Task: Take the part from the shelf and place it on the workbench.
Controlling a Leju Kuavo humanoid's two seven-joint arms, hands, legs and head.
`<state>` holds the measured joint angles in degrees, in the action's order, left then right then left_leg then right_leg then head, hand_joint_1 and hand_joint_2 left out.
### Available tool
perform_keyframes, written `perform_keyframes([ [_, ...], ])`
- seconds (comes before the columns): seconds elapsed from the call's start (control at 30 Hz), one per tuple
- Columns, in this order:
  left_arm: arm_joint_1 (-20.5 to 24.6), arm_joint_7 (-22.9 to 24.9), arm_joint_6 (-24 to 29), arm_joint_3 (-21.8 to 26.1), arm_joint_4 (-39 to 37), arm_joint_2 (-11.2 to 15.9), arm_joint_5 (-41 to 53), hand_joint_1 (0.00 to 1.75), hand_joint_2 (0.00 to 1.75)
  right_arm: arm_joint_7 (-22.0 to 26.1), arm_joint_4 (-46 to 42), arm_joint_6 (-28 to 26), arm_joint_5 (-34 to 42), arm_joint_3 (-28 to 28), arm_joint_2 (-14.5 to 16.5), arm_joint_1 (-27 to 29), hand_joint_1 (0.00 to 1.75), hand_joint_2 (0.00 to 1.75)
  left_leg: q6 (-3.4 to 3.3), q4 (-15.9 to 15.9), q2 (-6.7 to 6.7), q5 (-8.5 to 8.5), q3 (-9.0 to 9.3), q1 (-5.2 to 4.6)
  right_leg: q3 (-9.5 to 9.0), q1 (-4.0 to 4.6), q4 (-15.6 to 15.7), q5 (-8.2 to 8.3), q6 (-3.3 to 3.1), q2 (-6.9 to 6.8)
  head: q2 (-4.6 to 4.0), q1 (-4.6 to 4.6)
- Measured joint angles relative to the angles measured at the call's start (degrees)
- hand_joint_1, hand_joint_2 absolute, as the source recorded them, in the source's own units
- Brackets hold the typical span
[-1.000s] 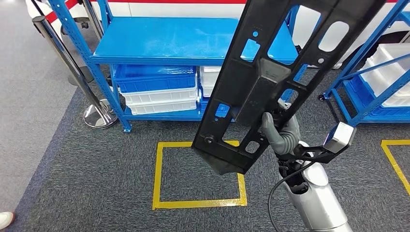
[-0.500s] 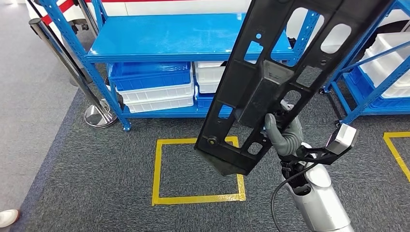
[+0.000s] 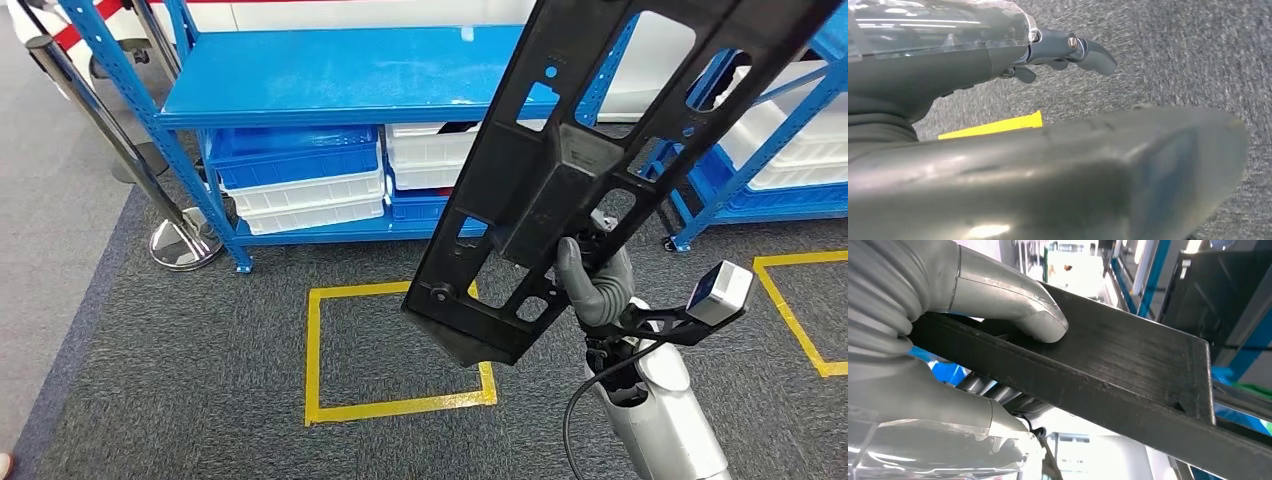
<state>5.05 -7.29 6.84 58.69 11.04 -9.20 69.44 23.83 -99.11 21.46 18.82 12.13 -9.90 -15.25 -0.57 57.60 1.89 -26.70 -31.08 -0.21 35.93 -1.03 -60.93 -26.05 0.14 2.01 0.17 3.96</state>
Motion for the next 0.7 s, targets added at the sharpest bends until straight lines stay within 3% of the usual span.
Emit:
perform_keyframes([
  [0.1, 0.0, -0.1, 0.0, 0.0, 0.0, 0.0, 0.5, 0.00, 0.00, 0.2, -1.4, -0.4, -0.1, -1.2, 0.0, 1.8, 1.75, 1.75, -0.75, -1.2, -3.40, 1.12, -0.20, 0.36, 4.72, -0.08, -10.8, -4.89, 1.40, -1.62, 0.00, -0.01],
  [0.13, 0.0, -0.1, 0.0, 0.0, 0.0, 0.0, 0.6, 0.00, 0.00, 0.2, -1.7, -0.6, -0.1, -1.4, 0.0, 2.2, 1.75, 1.75, -0.68, -0.9, -4.19, 1.02, -0.34, 0.34, 4.29, -0.18, -10.7, -4.31, 1.60, -2.05, 0.00, -0.01],
  [0.17, 0.0, -0.1, -0.1, 0.0, 0.0, 0.0, 0.7, 0.00, 0.00, 0.1, -1.9, -0.7, -0.1, -1.6, 0.0, 2.2, 1.75, 1.75, -0.54, -0.6, -4.69, 0.85, -0.39, 0.34, 2.09, -0.24, -6.9, -2.49, 1.63, -2.89, 0.00, -0.01],
  [0.23, 0.1, -0.1, -0.1, -0.1, 0.0, 0.0, 0.7, 0.00, 0.00, -0.1, -2.6, -0.8, -0.2, -1.9, 0.0, 2.3, 1.75, 1.75, -0.03, 0.1, -5.47, 0.37, -0.55, 0.05, -1.41, 0.04, -0.5, -0.55, 1.11, -4.86, 0.00, 0.00],
  [0.27, 0.1, -0.1, -0.2, -0.2, 0.0, 0.0, 0.8, 0.00, 0.00, -0.2, -3.0, -0.8, -0.2, -2.1, 0.1, 2.3, 1.75, 1.75, 0.25, 0.3, -5.85, 0.19, -0.60, -0.10, -2.08, 0.20, 1.0, -0.37, 0.64, -5.32, 0.00, 0.01],
  [0.33, 0.1, -0.1, -0.2, -0.3, 0.0, 0.0, 0.9, 0.00, 0.00, -0.3, -3.5, -0.8, -0.3, -2.4, 0.2, 2.8, 1.75, 1.75, 0.78, 0.5, -6.70, 0.04, -0.59, -0.24, -1.85, 0.31, 1.4, -0.38, -0.39, -4.47, 0.00, 0.01],
  [0.37, 0.1, -0.1, -0.3, -0.4, 0.0, 0.0, 1.0, 0.00, 0.00, -0.4, -3.8, -0.7, -0.4, -2.6, 0.2, 3.1, 1.75, 1.75, 1.10, 0.7, -6.71, -0.21, -0.61, -0.16, -1.75, 0.27, 1.4, -0.25, -0.74, -4.02, 0.00, 0.01],
  [0.43, 0.2, -0.2, -0.3, -0.6, 0.0, 0.0, 1.2, 0.00, 0.00, -0.4, -4.4, -0.7, -0.6, -2.8, 0.3, 3.6, 1.75, 1.75, 1.74, 3.1, -5.23, -2.26, -1.52, 0.08, -1.61, 0.08, 1.6, 0.05, -1.40, -3.10, 0.00, 0.01],
  [0.53, -0.1, -0.3, -0.5, -0.7, 0.0, 0.0, 1.4, 0.00, 0.00, -0.4, -5.3, -0.7, -0.8, -3.1, 0.4, 4.5, 1.75, 1.75, 2.20, 13.9, -2.91, -7.96, -5.98, 0.34, -1.33, 0.08, 1.6, 0.29, -1.91, -1.49, 0.00, 0.02],
  [0.57, -0.2, -0.3, -0.5, -0.7, 0.0, 0.0, 1.5, 0.00, 0.00, -0.4, -5.5, -0.7, -0.8, -3.2, 0.4, 4.8, 1.75, 1.75, 2.20, 16.6, -2.70, -8.72, -7.14, 0.36, -1.27, 0.13, 1.6, 0.33, -1.97, -0.82, 0.00, 0.01],
  [0.6, -0.2, -0.3, -0.5, -0.8, 0.0, 0.0, 1.5, 0.00, 0.00, -0.4, -5.6, -0.7, -0.8, -3.2, 0.5, 5.2, 1.75, 1.75, 2.09, 17.2, -2.56, -8.29, -7.39, 0.36, -1.25, 0.17, 1.6, 0.36, -1.97, -0.12, 0.00, 0.01],
  [0.63, -0.2, -0.3, -0.5, -0.8, 0.0, 0.0, 1.6, 0.00, 0.00, -0.4, -5.7, -0.7, -0.9, -3.2, 0.5, 5.4, 1.75, 1.75, 1.89, 15.5, -2.36, -6.78, -6.59, 0.35, -1.28, 0.21, 1.5, 0.39, -1.93, 0.61, 0.00, 0.01],
  [0.67, -0.2, -0.3, -0.5, -0.8, 0.0, 0.0, 1.6, 0.00, 0.00, -0.4, -5.9, -0.7, -0.9, -3.3, 0.5, 5.5, 1.75, 1.75, 1.57, 11.9, -1.76, -4.52, -4.92, 0.35, -1.31, 0.24, 1.5, 0.43, -1.89, 1.36, 0.00, 0.01],
  [0.7, -0.2, -0.3, -0.5, -0.8, 0.0, 0.1, 1.7, 0.00, 0.00, -0.4, -6.0, -0.7, -0.9, -3.3, 0.5, 5.6, 1.75, 1.75, 1.16, 7.9, -0.35, -2.61, -3.05, 0.36, -1.29, 0.23, 1.5, 0.49, -1.78, 2.06, 0.00, 0.01],
])
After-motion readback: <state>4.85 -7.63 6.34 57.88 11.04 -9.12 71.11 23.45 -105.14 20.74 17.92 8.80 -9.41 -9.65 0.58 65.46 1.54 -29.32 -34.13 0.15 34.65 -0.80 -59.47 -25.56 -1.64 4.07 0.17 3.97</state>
